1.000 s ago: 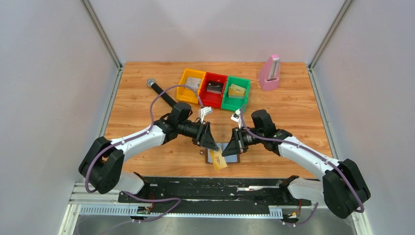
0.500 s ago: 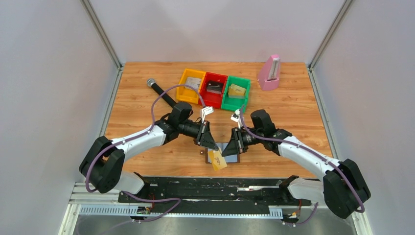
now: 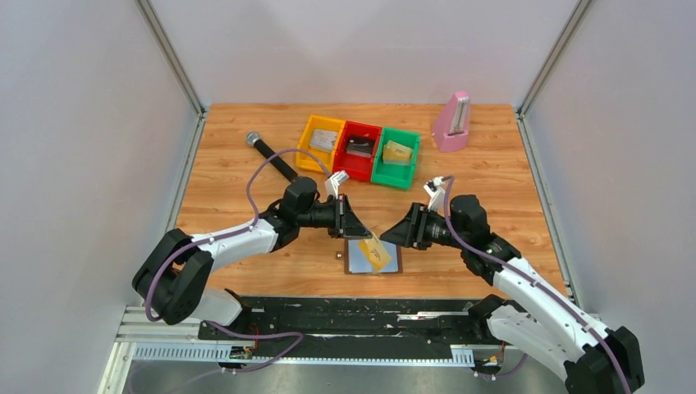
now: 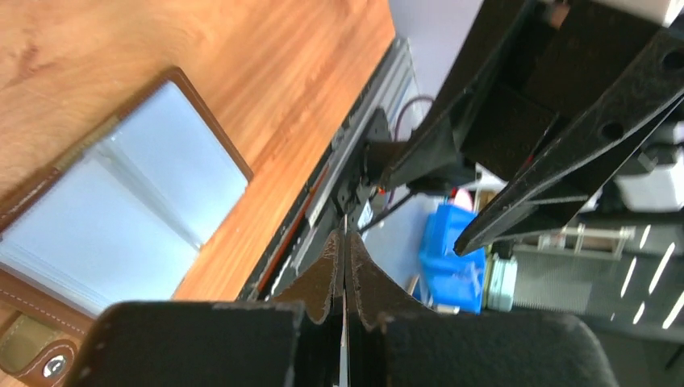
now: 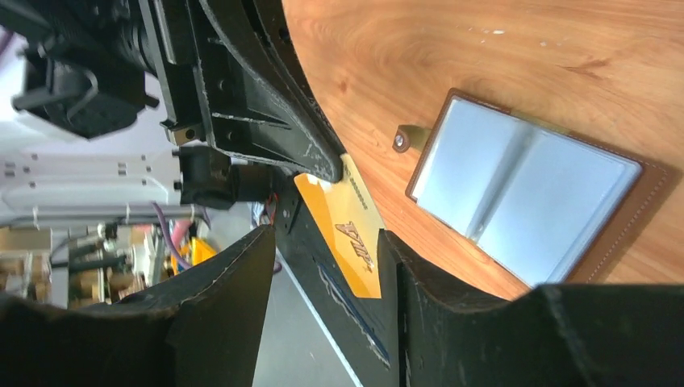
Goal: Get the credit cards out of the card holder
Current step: Place the credit card in the storage box.
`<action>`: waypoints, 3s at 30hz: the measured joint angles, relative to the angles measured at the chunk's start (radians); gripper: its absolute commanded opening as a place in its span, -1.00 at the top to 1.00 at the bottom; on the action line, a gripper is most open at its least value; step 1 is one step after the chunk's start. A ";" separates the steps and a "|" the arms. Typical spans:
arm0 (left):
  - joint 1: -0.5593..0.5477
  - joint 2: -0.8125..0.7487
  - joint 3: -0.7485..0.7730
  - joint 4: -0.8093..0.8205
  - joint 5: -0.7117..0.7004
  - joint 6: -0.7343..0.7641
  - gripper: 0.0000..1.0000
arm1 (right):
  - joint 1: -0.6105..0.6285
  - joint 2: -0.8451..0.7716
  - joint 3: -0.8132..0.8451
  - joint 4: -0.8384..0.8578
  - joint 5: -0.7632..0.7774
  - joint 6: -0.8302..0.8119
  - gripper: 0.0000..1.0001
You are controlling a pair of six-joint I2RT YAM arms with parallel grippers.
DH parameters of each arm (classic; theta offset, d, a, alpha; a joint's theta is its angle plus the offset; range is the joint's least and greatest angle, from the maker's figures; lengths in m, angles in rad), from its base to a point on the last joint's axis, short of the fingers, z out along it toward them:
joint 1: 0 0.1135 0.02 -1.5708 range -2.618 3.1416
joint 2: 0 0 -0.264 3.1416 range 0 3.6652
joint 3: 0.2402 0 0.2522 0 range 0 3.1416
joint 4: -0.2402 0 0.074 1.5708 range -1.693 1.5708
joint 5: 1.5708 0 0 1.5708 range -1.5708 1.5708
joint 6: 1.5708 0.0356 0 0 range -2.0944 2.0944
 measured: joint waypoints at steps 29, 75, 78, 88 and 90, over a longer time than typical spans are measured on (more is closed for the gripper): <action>0.000 0.012 -0.173 0.655 -0.389 -0.465 1.00 | 0.000 -0.171 -0.171 0.182 0.232 0.320 0.54; -0.001 -0.315 0.280 -0.780 -0.583 0.411 -1.00 | -0.361 0.523 0.477 -0.147 0.149 -0.243 1.00; -0.001 -0.279 0.293 -0.861 -0.569 0.483 -1.00 | -0.389 0.634 0.556 -0.154 0.134 -0.267 1.00; -0.001 -0.275 0.293 -0.969 -0.566 0.567 -1.00 | -0.414 1.003 0.871 -0.201 0.099 -0.297 1.00; -0.001 -0.280 0.293 -0.972 -0.566 0.572 -1.00 | -0.415 1.052 0.922 -0.209 0.092 -0.298 1.00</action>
